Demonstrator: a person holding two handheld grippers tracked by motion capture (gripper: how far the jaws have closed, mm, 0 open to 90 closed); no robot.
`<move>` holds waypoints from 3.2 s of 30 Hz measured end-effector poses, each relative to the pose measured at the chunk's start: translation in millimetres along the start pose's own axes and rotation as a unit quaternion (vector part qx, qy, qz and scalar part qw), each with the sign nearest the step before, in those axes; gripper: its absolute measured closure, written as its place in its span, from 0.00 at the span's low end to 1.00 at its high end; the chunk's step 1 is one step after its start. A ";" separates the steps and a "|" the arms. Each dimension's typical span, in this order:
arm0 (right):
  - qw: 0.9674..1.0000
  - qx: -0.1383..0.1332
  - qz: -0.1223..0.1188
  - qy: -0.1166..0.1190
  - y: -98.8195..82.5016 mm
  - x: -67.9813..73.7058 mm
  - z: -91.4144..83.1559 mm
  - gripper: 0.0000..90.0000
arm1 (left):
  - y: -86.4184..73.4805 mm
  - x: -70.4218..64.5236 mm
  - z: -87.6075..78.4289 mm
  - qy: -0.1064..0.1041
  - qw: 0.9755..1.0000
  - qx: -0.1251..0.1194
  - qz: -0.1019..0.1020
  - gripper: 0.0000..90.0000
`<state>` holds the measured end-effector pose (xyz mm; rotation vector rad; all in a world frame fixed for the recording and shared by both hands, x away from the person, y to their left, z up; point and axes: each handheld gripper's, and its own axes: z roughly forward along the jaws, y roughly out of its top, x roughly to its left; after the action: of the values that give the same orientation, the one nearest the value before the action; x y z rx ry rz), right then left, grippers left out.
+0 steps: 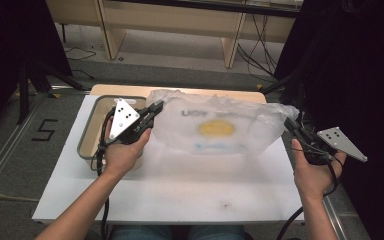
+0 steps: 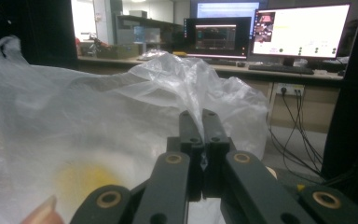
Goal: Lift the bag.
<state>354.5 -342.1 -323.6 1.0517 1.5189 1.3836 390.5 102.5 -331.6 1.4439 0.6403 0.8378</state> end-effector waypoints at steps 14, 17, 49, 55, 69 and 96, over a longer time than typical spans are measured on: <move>0.999 0.036 -0.009 -0.008 -22.2 3.0 24.7 1.00 | -20.0 3.0 41.6 0.024 0.999 0.042 0.002 0.99; 0.999 0.043 -0.011 -0.010 -26.9 3.1 32.5 1.00 | -23.7 5.1 47.3 0.030 0.998 0.052 -0.001 0.99; 0.987 0.154 0.003 -0.050 -66.8 0.9 94.1 1.00 | -49.1 22.4 78.4 0.076 0.984 0.150 -0.057 0.40; 0.986 0.159 0.021 -0.054 -65.9 -3.5 94.7 0.98 | -45.3 24.3 69.0 0.072 0.983 0.160 -0.062 0.36; 0.996 0.060 0.017 -0.064 -45.0 -10.6 72.4 0.43 | -48.1 18.7 51.8 0.059 0.984 0.157 -0.056 0.38; 0.997 0.077 -0.008 -0.001 -45.6 1.1 55.0 0.34 | -51.6 12.5 37.7 0.038 0.983 0.171 -0.061 0.38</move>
<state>403.4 -325.7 -373.0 1.1305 1.6490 1.2691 433.7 93.7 -379.4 1.6647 0.9577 0.7124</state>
